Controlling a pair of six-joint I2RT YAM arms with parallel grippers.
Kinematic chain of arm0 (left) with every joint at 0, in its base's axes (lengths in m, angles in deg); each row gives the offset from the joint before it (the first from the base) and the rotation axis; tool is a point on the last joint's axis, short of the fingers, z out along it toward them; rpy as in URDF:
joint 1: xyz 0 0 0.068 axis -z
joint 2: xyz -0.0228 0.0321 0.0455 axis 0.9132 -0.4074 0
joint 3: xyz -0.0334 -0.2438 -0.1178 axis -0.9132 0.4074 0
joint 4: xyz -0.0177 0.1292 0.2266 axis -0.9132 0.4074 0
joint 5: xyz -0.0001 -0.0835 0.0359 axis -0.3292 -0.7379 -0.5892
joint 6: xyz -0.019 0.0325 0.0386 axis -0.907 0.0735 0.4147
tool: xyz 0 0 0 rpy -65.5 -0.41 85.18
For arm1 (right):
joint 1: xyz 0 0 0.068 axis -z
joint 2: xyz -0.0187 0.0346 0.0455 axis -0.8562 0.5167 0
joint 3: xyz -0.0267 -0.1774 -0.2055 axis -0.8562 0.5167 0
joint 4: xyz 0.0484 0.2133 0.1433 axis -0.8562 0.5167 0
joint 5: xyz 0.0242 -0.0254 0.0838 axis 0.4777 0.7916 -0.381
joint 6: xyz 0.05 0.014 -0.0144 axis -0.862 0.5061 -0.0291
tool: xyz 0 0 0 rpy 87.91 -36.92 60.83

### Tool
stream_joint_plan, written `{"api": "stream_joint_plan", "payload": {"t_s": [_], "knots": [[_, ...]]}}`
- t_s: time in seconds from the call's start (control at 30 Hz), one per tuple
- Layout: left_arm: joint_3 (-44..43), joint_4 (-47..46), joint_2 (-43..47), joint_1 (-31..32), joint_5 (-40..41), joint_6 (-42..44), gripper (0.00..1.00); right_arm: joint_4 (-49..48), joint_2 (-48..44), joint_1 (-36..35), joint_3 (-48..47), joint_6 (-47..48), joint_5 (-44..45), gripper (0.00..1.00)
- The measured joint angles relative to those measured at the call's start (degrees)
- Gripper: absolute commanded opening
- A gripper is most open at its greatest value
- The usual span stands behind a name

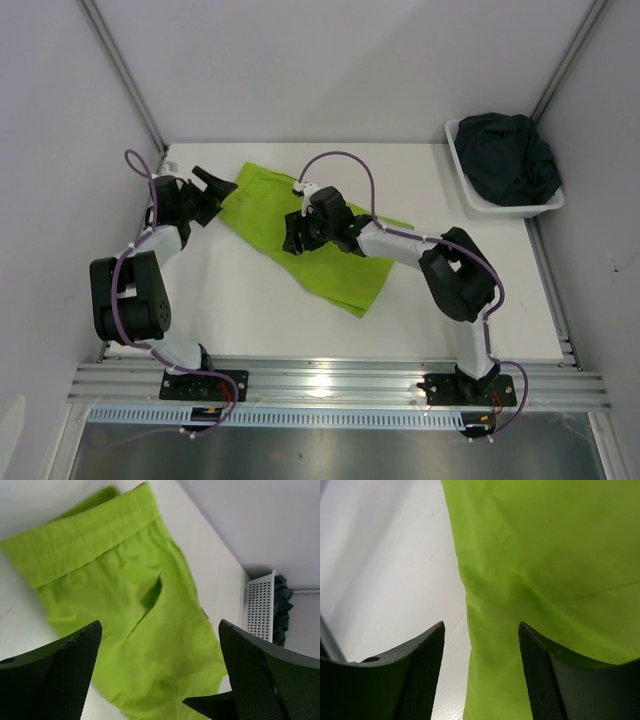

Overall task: Fold and stack the shorts
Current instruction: Fold the shorts

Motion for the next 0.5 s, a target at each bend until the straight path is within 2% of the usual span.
{"api": "stream_joint_plan", "payload": {"t_s": [0.23,0.5], "knots": [[5.1,-0.3,-2.8,-3.3,-0.7,-0.5,0.99,14.5,2.6,-6.0,-10.2,9.4,14.3,0.66],[7.6,-0.7,-0.2,-4.0,0.0,-0.5,0.99,26.4,5.1,-10.0,-13.0,15.8,25.5,0.66]]}}
